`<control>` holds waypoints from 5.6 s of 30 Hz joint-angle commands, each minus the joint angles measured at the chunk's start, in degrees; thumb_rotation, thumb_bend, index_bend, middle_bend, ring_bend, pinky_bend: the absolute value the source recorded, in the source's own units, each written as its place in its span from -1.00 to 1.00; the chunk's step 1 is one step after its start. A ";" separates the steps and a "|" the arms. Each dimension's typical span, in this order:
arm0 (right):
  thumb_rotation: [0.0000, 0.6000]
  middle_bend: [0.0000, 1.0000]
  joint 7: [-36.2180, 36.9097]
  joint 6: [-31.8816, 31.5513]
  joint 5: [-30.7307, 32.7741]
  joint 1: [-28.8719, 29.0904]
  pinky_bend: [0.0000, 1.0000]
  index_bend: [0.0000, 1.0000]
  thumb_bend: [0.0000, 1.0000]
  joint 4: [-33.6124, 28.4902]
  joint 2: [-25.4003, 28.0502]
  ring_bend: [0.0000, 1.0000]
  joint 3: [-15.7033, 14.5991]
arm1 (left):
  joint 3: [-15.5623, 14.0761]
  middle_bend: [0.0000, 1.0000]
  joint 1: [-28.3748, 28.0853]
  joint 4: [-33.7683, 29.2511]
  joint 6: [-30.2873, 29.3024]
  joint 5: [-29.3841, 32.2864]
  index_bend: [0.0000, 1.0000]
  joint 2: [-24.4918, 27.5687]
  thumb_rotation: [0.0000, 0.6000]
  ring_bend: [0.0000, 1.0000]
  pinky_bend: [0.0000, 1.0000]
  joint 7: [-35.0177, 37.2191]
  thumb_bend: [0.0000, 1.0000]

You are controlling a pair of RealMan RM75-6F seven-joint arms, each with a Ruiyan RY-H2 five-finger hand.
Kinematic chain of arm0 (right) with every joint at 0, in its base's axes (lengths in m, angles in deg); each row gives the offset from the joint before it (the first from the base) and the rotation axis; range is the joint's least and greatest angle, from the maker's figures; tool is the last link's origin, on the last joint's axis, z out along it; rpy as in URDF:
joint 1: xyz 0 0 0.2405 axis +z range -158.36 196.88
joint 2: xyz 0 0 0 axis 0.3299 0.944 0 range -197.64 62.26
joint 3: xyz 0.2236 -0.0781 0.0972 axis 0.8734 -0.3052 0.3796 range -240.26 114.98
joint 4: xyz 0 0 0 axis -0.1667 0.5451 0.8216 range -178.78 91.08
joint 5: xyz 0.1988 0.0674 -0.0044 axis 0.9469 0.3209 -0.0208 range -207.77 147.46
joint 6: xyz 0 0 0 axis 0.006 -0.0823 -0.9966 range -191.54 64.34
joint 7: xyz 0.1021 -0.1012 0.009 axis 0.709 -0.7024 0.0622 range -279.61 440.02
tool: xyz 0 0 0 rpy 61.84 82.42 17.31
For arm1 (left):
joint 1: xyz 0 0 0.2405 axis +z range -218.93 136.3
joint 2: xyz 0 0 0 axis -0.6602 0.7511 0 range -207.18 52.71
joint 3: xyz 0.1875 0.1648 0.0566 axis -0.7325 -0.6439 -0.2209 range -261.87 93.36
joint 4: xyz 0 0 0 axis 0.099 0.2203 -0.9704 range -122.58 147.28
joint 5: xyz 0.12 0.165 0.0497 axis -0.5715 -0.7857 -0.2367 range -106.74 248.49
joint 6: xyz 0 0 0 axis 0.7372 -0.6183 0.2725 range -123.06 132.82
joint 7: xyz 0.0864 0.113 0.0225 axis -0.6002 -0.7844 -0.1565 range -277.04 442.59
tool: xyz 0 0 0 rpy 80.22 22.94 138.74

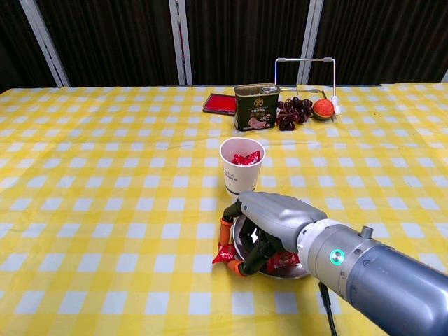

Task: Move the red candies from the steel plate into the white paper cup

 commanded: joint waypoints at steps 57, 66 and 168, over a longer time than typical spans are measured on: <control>1.00 0.60 5.05 -2.01 0.61 2.76 0.93 0.08 0.09 -1.03 8.10 0.85 12.27 | 0.18 -1.00 -0.15 -0.38 0.79 0.89 -1.00 0.12 1.00 -1.00 -1.00 -0.23 -0.92; 1.00 0.60 6.00 -1.01 0.98 4.06 0.93 -0.04 0.09 3.08 7.28 0.85 12.26 | 0.14 -1.00 -0.33 -0.73 1.51 1.29 -1.00 0.34 1.00 -1.00 -1.00 -0.36 -0.92; 1.00 0.60 10.57 2.97 -9.80 -8.15 0.93 0.19 -0.08 -1.76 10.21 0.85 -4.40 | 0.41 -1.00 -0.18 -0.39 0.50 0.85 -1.00 -0.38 1.00 -1.00 -1.00 -1.11 -0.92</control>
